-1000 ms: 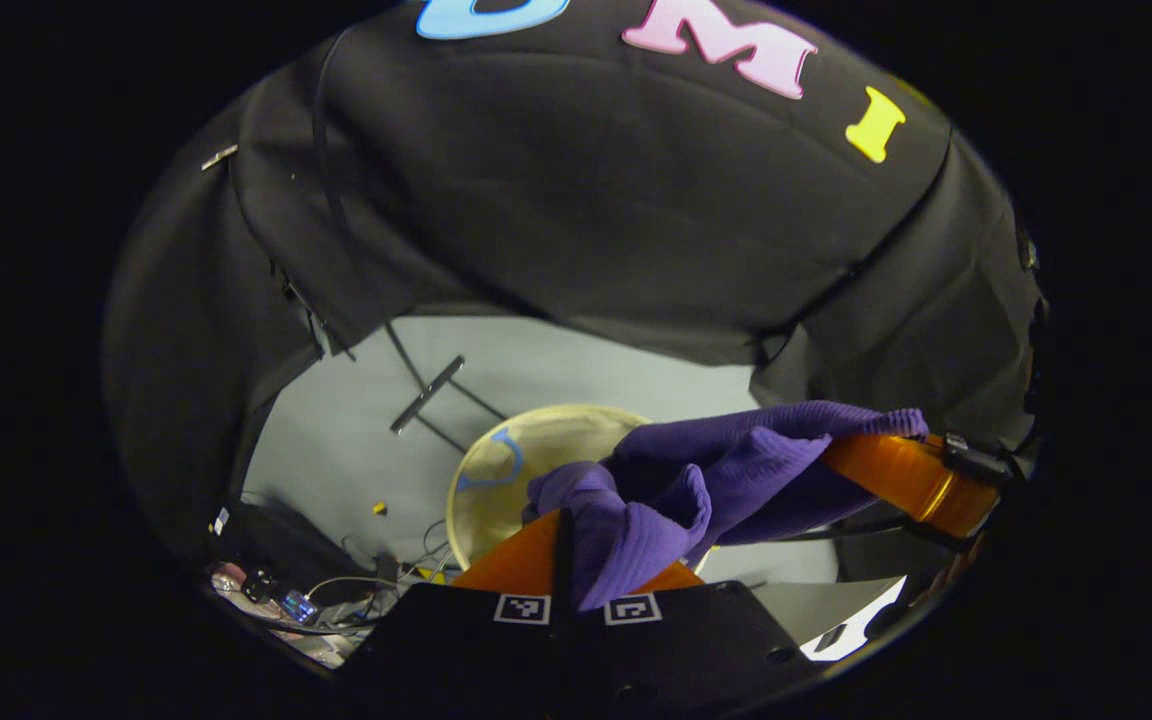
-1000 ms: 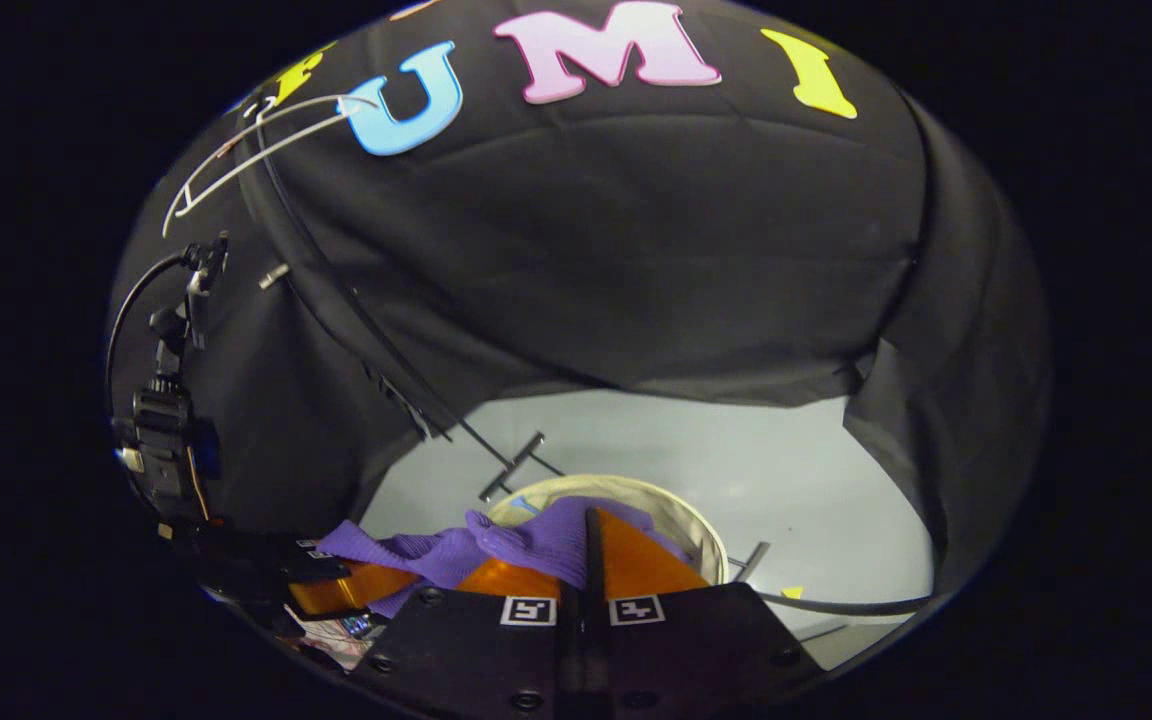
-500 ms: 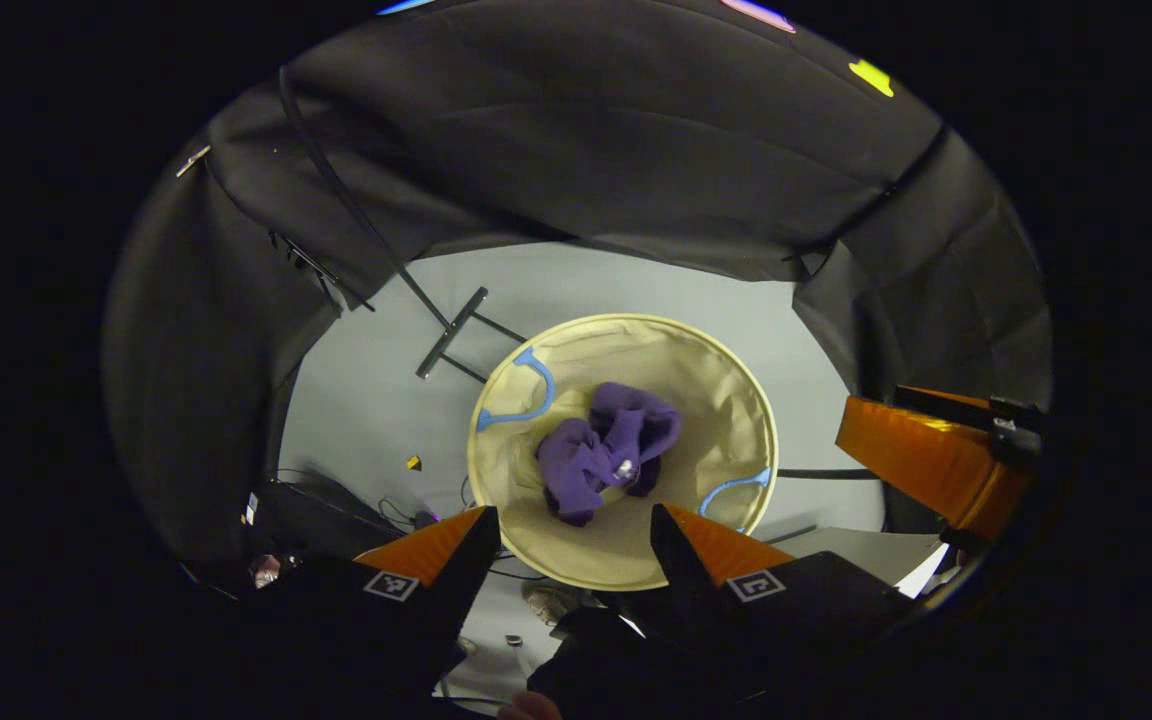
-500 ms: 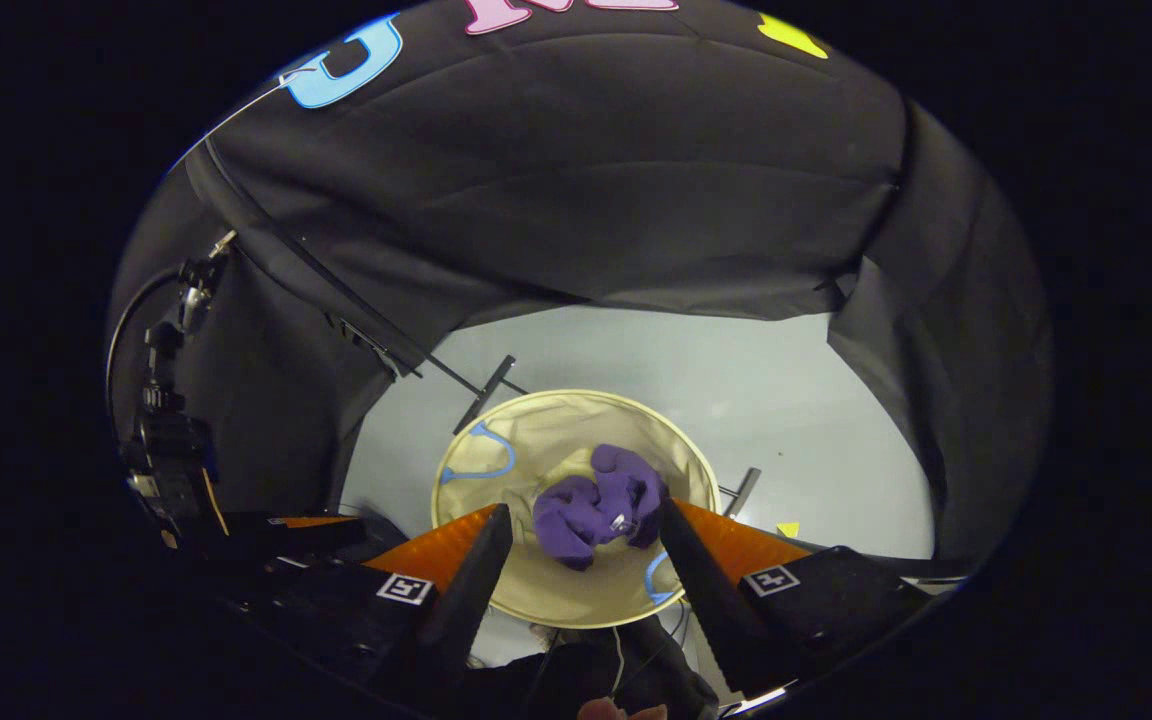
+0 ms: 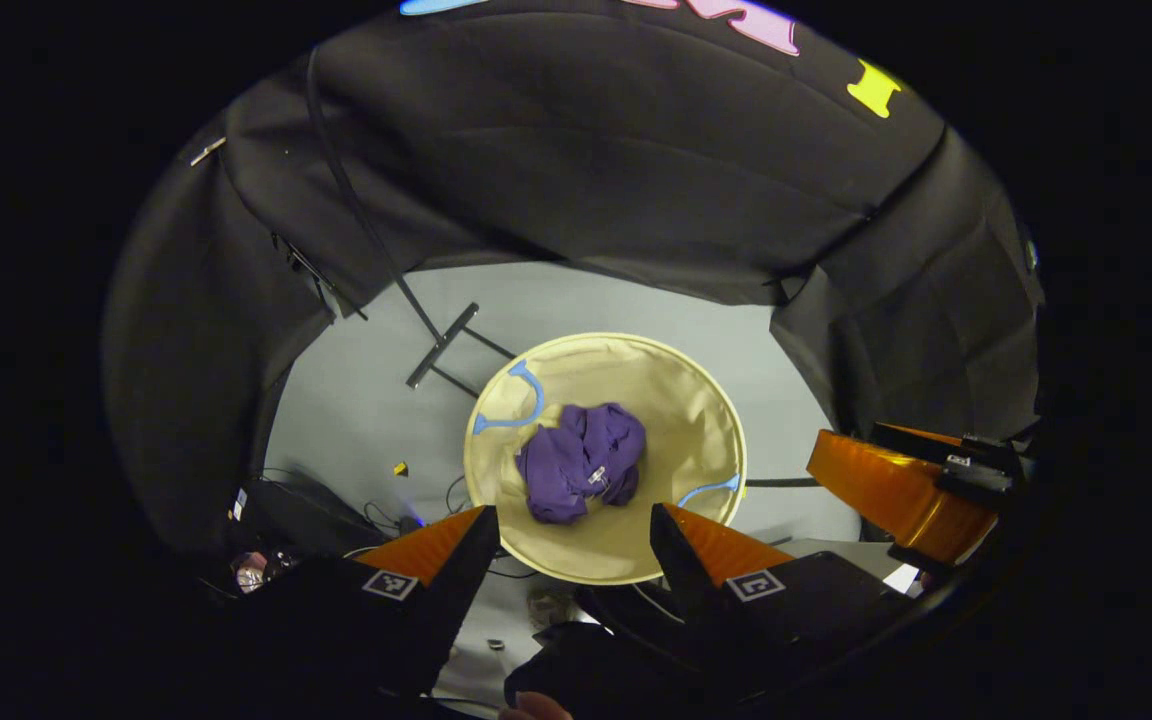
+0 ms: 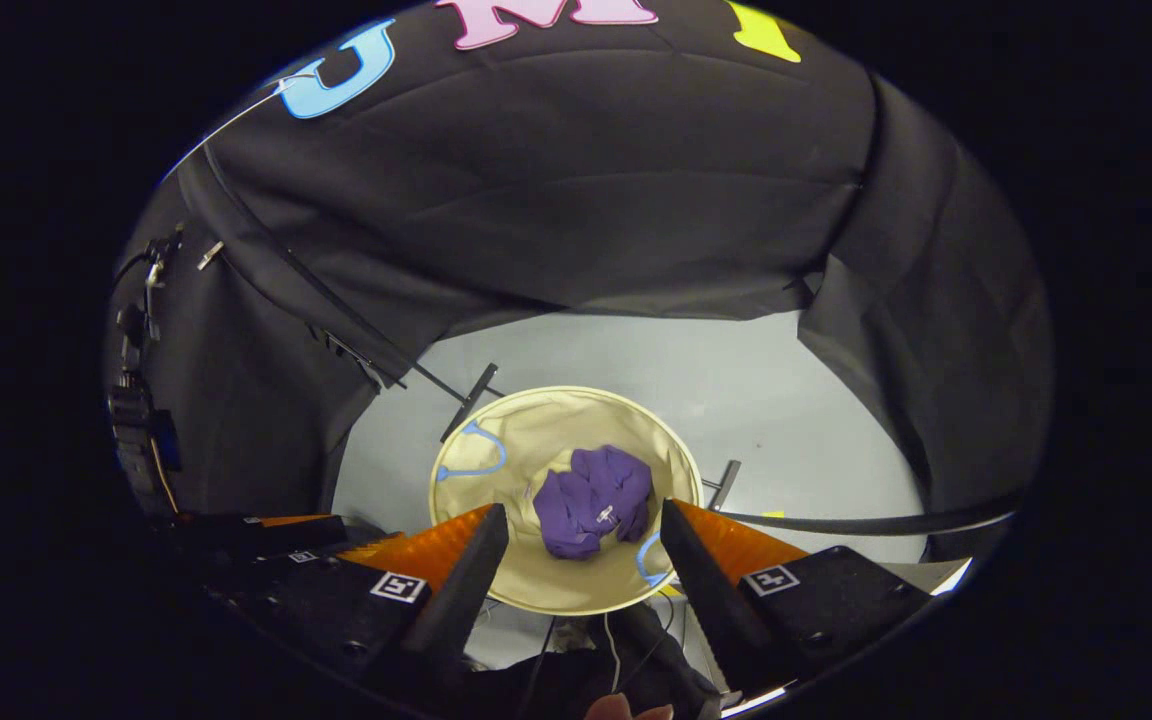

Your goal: Grasp the clothes on the hanger with both hands and then place them into the laundry hamper below.

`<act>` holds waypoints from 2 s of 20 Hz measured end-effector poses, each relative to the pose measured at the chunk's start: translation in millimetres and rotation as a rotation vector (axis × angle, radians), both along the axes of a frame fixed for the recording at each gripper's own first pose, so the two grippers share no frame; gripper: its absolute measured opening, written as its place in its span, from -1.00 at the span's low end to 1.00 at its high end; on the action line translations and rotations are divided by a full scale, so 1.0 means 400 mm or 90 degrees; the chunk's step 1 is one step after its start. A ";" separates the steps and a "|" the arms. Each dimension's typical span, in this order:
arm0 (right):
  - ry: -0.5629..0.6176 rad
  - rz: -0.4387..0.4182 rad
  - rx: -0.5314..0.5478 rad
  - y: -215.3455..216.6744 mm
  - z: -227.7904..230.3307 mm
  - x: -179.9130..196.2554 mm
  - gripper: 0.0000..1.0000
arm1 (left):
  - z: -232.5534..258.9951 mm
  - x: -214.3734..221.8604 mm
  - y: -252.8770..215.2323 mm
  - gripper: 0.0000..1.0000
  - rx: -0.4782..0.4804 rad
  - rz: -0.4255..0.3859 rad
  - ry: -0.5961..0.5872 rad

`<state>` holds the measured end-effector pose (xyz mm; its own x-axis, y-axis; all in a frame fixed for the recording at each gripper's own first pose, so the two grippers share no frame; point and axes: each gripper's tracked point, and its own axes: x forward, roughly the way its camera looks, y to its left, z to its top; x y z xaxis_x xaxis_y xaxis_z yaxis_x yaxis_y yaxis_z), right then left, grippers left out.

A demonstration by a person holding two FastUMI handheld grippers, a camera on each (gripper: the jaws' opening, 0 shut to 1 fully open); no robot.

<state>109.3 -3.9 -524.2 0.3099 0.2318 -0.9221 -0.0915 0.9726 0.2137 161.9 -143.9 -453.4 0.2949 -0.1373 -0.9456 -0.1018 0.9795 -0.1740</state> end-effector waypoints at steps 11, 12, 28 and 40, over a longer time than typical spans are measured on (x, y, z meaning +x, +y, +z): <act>-0.167 -0.034 -0.010 0.005 0.347 -0.080 0.98 | 0.307 -0.076 0.080 0.91 0.010 0.005 -0.205; -0.189 -0.038 -0.008 0.005 0.385 -0.085 0.98 | 0.340 -0.078 0.091 0.91 0.014 0.006 -0.230; -0.578 -0.079 -0.023 -0.043 1.041 -0.129 0.97 | 1.026 -0.168 0.197 0.89 0.065 0.035 -0.651; -0.703 -0.101 -0.003 -0.084 1.250 -0.178 0.96 | 1.149 -0.244 0.207 0.89 0.081 0.061 -0.733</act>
